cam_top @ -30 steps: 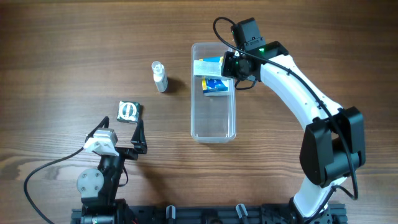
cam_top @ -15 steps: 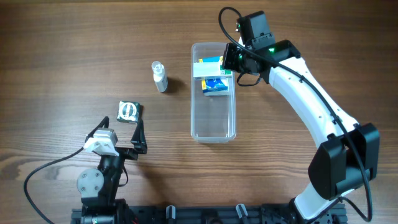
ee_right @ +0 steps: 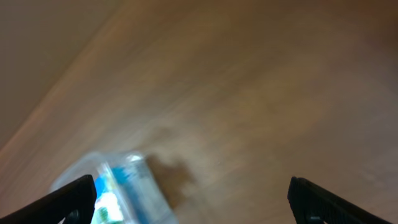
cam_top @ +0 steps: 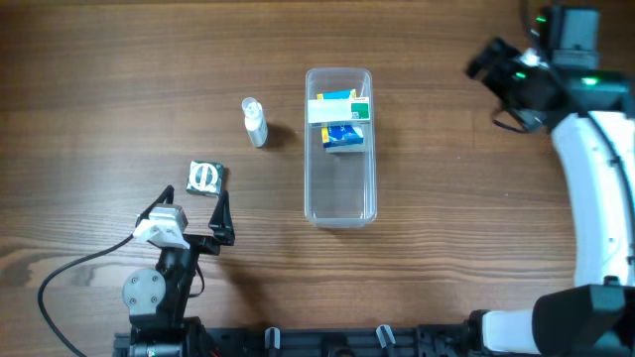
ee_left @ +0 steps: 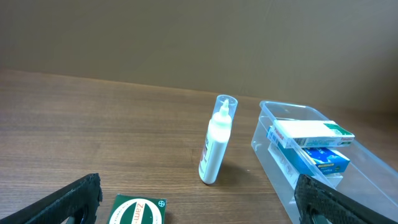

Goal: Pack container
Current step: 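Reach the left gripper toward the green Zam-Buk tin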

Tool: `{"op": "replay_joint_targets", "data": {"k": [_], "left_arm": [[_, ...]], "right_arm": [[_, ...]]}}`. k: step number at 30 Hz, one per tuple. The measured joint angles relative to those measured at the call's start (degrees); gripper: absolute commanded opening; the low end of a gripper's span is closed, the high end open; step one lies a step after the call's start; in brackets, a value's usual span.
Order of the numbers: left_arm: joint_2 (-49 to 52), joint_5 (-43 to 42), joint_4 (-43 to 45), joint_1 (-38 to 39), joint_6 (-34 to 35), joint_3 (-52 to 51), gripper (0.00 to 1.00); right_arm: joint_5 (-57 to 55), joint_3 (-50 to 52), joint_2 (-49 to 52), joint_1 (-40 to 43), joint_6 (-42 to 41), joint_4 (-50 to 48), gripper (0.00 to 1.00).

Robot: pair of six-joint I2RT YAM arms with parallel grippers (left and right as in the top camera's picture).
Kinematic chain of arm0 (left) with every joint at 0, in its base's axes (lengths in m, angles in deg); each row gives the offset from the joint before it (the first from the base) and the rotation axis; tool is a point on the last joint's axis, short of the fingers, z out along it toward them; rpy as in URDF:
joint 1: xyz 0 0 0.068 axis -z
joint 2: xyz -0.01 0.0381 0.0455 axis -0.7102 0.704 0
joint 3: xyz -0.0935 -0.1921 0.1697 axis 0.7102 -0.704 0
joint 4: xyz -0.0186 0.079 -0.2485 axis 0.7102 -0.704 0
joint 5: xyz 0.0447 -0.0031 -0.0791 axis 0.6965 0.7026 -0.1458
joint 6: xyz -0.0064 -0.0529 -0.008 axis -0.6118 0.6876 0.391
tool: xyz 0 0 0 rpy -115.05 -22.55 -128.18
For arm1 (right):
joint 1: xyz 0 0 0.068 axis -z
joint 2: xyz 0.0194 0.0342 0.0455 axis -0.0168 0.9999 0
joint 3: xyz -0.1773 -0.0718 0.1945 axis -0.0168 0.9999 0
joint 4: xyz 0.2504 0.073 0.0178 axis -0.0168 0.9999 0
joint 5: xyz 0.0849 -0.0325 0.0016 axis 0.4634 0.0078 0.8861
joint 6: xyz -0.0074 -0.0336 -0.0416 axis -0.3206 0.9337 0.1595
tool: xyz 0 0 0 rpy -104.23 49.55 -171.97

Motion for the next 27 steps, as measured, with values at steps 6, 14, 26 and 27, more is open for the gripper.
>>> {"op": "replay_joint_targets", "data": {"k": [6, 14, 26, 27], "left_arm": [[0.0, 0.0, 0.0, 0.0, 0.0, 0.0, 1.0], [0.0, 2.36, -0.22, 0.0, 0.0, 0.0, 1.0], [0.28, -1.68, 0.44, 0.02, 12.61, 0.0, 1.0], [0.66, -4.28, 1.18, 0.02, 13.86, -0.02, 0.99]], "right_arm": [[-0.7, 0.48, 1.9, 12.87, -1.03, 2.54, 1.0], [-0.68, 0.59, 2.08, 13.51, -1.03, 2.05, 1.0], [-0.68, 0.59, 2.08, 13.51, -1.03, 2.03, 1.0], [-0.68, 0.59, 2.08, 13.51, -1.03, 2.03, 1.0]]}}
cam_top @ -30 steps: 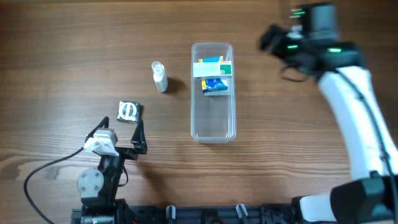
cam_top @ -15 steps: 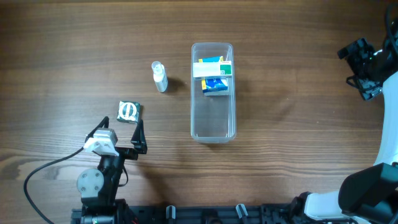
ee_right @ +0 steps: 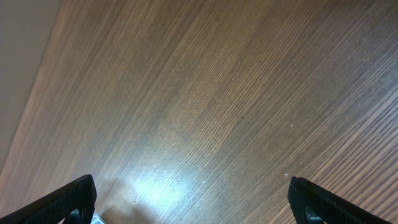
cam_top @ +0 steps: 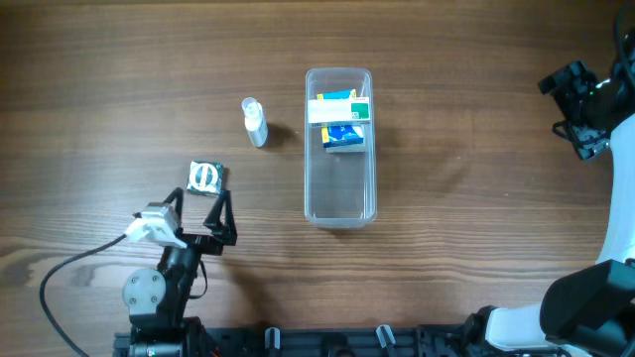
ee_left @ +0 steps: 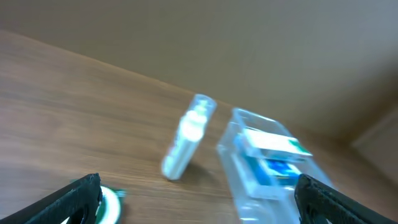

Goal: Pack container
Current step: 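Reach the left gripper toward the green Zam-Buk tin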

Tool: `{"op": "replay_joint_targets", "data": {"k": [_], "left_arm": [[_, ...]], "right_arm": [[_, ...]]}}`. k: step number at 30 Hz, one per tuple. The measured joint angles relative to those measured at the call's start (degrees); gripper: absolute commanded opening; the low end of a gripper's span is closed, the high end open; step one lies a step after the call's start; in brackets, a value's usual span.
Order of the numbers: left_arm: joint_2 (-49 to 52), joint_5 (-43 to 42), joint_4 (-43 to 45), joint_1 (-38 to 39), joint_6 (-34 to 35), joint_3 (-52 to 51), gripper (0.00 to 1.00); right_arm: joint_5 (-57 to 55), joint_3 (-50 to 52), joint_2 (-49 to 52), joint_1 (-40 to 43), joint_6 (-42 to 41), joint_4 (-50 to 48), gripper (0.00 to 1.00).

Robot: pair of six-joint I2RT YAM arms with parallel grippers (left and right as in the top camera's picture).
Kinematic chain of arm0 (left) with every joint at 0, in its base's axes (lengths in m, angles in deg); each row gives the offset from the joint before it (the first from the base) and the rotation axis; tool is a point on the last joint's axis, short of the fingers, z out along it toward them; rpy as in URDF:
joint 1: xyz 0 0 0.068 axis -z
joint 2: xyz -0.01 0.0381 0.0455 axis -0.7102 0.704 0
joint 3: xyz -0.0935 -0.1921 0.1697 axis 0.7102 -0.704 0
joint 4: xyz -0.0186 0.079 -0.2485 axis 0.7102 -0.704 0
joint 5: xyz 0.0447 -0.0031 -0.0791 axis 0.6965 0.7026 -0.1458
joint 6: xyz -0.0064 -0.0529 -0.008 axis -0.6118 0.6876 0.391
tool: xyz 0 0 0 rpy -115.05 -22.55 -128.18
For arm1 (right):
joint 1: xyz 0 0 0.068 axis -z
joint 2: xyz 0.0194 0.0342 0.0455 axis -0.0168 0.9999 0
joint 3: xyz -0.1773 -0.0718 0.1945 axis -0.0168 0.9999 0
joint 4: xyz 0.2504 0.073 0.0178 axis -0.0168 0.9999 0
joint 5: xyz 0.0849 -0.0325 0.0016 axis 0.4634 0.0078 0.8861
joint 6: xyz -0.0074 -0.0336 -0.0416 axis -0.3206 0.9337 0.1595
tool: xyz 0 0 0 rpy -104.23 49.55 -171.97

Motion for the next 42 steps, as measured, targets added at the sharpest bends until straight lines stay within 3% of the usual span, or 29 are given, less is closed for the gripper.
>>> {"op": "replay_joint_targets", "data": {"k": [3, 5, 7, 8, 10, 12, 18, 22, 27, 30, 37, 42], "left_arm": [[0.2, -6.12, 2.71, 0.0, 1.25, 0.37, 0.99], [1.6, -8.35, -2.01, 0.0, 0.57, 4.63, 1.0], [4.66, -7.08, -11.96, 0.0, -1.2, 12.52, 1.0], [9.73, -4.37, -22.27, -0.02, -2.21, 20.55, 1.0], [18.05, -0.24, -31.87, -0.17, -3.98, 31.17, 1.0], [30.08, 1.88, -46.86, -0.22, -4.9, 44.54, 1.0], [57.11, 5.84, -64.54, -0.22, -7.06, 66.31, 1.0], [76.48, 7.87, -62.25, -0.22, -7.39, 67.76, 1.0], [88.89, 10.62, -55.45, -0.22, -7.43, 67.76, 1.0], [92.89, 13.27, -51.47, -0.22, -7.85, 67.78, 1.0], [97.29, 13.77, -49.29, -0.2, -24.22, 67.78, 1.0], [99.71, 13.7, -49.44, 0.44, -28.02, 67.78, 1.0]], "right_arm": [[0.0, 0.0, 0.0, 0.0, 0.0, 0.02, 1.0], [0.0, 0.0, 0.0, 0.0, 0.0, 0.02, 1.0], [0.0, 0.02, 0.0, 0.0, 0.0, -0.04, 1.0], [0.02, 0.04, 0.0, 0.0, 0.0, -0.02, 1.0], [0.0, 0.15, 0.0, 0.0, 0.0, -0.04, 1.0], [0.0, 0.22, 0.0, 0.0, 0.0, -0.02, 1.0], [0.0, 0.26, 0.02, 0.0, 0.0, 0.0, 1.0], [0.0, 0.26, 0.02, 0.0, 0.0, 0.0, 1.0], [0.0, 0.26, 0.02, 0.0, -0.02, -0.02, 1.0], [0.0, 0.26, 0.02, 0.0, 0.0, -0.02, 1.0], [0.0, 0.26, 0.02, 0.0, 0.0, -0.02, 1.0], [0.0, 0.26, 0.02, 0.0, 0.0, -0.02, 1.0]]}}
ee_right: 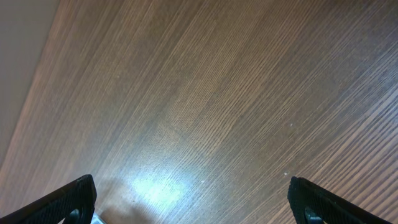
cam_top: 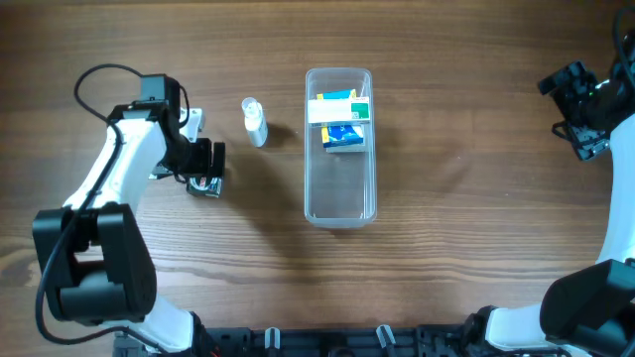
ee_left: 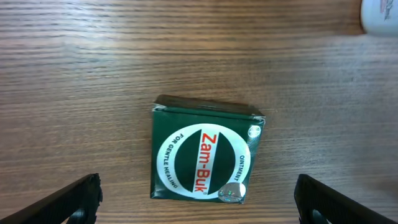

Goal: Pack container
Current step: 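Reach the left gripper toward the green Zam-Buk tin, then close the left gripper on the green Zam-Buk tin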

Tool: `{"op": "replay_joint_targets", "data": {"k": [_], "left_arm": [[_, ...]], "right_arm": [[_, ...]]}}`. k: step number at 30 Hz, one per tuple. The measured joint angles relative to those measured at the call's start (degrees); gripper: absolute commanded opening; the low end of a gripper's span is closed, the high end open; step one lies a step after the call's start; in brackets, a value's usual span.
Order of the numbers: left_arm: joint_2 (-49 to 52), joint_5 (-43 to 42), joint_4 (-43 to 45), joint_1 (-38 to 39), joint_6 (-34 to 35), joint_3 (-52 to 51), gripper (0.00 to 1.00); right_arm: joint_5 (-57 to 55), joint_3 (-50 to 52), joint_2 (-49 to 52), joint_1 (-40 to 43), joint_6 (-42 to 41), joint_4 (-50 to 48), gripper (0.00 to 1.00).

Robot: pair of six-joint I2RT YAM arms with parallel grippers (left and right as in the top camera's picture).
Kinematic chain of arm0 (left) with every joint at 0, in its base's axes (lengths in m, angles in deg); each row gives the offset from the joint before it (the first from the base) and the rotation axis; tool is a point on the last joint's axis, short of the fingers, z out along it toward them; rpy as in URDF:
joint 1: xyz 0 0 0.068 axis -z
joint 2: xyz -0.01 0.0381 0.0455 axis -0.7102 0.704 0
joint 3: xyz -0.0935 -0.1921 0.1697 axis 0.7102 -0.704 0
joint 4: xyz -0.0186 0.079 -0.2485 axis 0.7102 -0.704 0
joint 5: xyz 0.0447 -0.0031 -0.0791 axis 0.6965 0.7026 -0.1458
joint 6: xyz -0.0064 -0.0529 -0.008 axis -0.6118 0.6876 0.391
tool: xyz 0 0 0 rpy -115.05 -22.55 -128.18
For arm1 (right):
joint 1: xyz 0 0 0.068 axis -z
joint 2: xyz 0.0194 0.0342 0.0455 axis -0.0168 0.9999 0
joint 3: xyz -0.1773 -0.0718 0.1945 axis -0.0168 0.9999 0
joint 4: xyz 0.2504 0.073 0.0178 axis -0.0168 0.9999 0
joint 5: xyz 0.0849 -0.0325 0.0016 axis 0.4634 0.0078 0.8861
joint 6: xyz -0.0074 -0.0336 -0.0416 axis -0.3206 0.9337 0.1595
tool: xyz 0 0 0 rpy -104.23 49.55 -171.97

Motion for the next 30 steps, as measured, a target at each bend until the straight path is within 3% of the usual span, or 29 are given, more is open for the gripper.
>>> {"op": "replay_joint_targets", "data": {"k": [30], "left_arm": [[1.81, -0.26, 12.02, 0.07, -5.99, -7.65, 1.0]], "right_arm": [[0.0, 0.0, 0.0, 0.0, 0.0, 0.0, 1.0]]}}
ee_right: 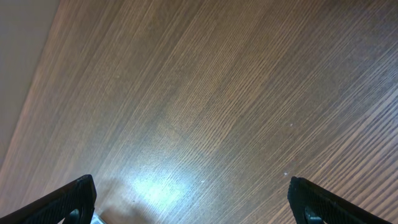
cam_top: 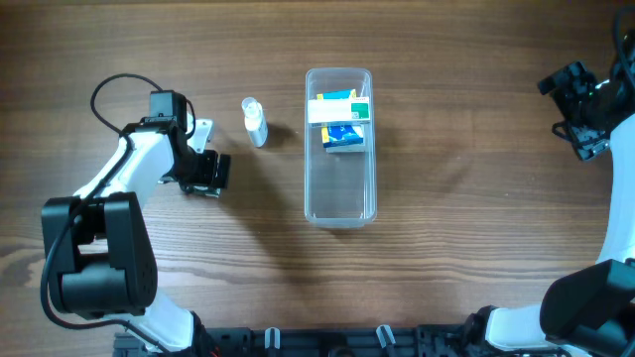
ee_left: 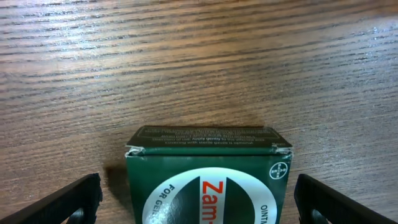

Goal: Pack container
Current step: 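Close the left gripper on the green Zam-Buk tin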

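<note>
A green Zam-Buk box (ee_left: 208, 177) lies flat on the wood table, low in the left wrist view. My left gripper (cam_top: 205, 172) hangs over it, open, with one finger on either side of the box and apart from it. A clear oblong container (cam_top: 340, 203) stands mid-table. A white-and-green box (cam_top: 338, 108) and a blue box (cam_top: 343, 137) lie in its far half. A small white bottle (cam_top: 255, 121) lies left of the container. My right gripper (cam_top: 579, 111) is open at the far right edge, above bare wood.
The left arm's black cable (cam_top: 109, 89) loops over the table behind the arm. Robot bases and a rail (cam_top: 327, 339) run along the near edge. The right arm (cam_top: 620, 198) runs down the right side.
My left gripper has come closer to the green box, which now fills the bottom of the left wrist view between the open fingers. The right arm has not moved.
My left gripper stood open near the front edge, just short of the green box, while the right arm was at the back right. Then the right arm was at the far right edge. Then the left gripper was above the box, and now it straddles it.
</note>
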Tool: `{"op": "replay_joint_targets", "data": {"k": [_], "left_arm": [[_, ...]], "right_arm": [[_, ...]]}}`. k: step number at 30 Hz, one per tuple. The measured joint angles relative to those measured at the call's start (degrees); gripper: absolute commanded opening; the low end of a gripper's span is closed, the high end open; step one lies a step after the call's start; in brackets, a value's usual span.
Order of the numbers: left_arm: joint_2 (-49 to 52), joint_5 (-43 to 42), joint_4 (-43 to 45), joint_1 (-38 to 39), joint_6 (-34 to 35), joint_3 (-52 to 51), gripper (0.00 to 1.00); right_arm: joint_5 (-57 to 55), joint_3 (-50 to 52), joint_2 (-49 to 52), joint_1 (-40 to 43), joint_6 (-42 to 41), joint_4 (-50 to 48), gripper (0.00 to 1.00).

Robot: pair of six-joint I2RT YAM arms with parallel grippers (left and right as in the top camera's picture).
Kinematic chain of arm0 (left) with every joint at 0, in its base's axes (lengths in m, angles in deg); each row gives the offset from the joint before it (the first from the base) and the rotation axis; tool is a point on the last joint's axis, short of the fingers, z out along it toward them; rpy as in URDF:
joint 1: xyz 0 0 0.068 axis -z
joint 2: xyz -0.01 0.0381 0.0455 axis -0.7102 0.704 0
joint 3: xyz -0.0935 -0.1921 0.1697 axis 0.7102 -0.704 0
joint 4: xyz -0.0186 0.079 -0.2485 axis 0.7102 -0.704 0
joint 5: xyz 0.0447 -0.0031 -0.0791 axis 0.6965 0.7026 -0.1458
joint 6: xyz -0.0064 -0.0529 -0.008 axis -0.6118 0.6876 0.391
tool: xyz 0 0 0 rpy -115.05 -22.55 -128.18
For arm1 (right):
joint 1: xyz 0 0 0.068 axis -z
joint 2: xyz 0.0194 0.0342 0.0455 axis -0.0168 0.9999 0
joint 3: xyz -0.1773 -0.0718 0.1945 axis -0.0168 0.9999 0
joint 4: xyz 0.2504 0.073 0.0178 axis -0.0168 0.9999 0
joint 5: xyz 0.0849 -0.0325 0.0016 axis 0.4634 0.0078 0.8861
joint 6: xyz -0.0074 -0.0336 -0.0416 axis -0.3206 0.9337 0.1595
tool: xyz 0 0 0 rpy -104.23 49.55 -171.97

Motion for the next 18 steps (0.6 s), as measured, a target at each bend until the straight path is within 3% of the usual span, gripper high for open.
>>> {"op": "replay_joint_targets", "data": {"k": [18], "left_arm": [[0.0, 0.2, -0.28, 0.0, 0.0, 0.0, 1.0]], "right_arm": [[0.0, 0.0, 0.0, 0.0, 0.0, 0.0, 1.0]]}}
